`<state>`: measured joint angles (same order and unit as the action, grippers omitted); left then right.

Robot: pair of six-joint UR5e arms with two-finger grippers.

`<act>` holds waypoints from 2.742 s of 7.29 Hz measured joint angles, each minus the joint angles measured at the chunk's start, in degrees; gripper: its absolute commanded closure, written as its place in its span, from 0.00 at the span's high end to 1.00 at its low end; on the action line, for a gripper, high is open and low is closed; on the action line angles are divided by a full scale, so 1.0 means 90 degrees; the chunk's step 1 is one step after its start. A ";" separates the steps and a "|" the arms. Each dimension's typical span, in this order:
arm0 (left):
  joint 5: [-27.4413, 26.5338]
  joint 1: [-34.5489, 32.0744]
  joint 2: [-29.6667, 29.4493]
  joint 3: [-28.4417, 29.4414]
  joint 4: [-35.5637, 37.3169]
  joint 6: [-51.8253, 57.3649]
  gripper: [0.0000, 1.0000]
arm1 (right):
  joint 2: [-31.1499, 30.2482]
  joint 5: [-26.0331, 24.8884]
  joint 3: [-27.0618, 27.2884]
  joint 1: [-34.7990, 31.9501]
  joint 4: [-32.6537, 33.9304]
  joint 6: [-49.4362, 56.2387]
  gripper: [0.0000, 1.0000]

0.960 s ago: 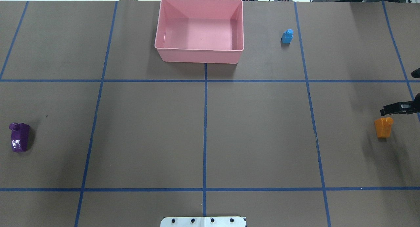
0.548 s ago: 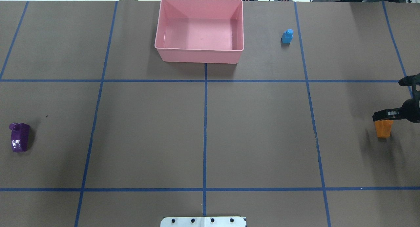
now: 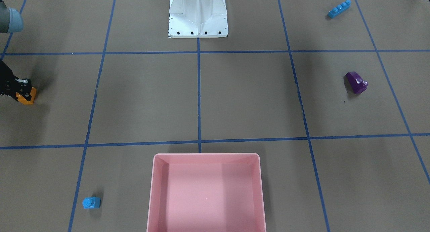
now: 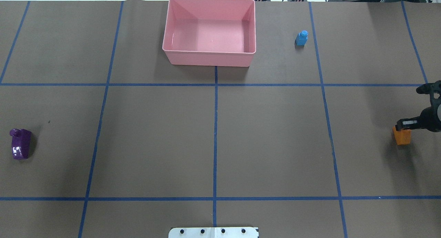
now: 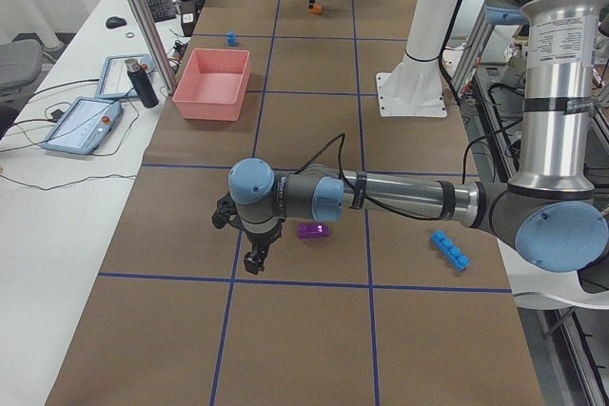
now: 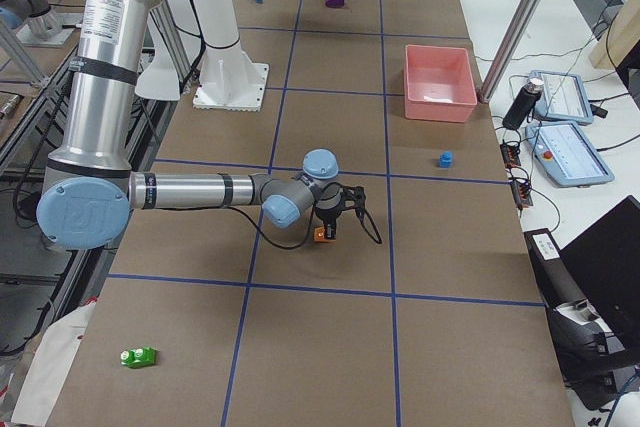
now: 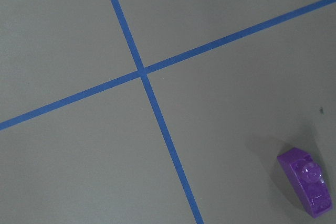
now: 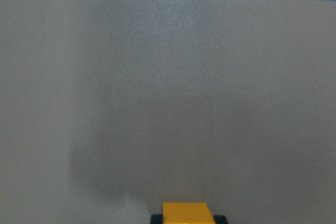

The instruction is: Put all blocks into box

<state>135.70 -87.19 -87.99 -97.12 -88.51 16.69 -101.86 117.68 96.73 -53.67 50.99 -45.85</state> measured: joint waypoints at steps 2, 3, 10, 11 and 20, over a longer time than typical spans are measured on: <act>0.0000 0.0000 0.0001 0.0000 0.0000 0.0001 1.00 | 0.0022 0.0051 0.0201 -0.0004 0.0008 0.0006 0.00; 0.0000 0.0000 0.0001 0.0000 0.0000 0.0001 1.00 | 0.0173 0.0052 0.0350 -0.0082 0.0046 0.0005 0.00; 0.0000 0.0050 -0.0063 0.0021 -0.0016 -0.0001 1.00 | 0.5435 0.0027 -0.1784 -0.0454 0.1989 -0.1094 0.00; 0.0000 0.0101 -0.0077 0.0092 -0.0123 -0.0005 1.00 | 0.6359 0.0013 -0.2666 -0.0380 0.2024 -0.1342 0.00; 0.0072 0.0402 -0.1005 0.0623 -0.1201 -0.0753 1.00 | 0.8682 -0.0847 -0.5446 0.0671 0.2481 -0.2435 1.00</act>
<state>136.35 -83.57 -97.03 -91.52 -99.32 9.91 -23.73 110.06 47.72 -47.63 73.32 -67.77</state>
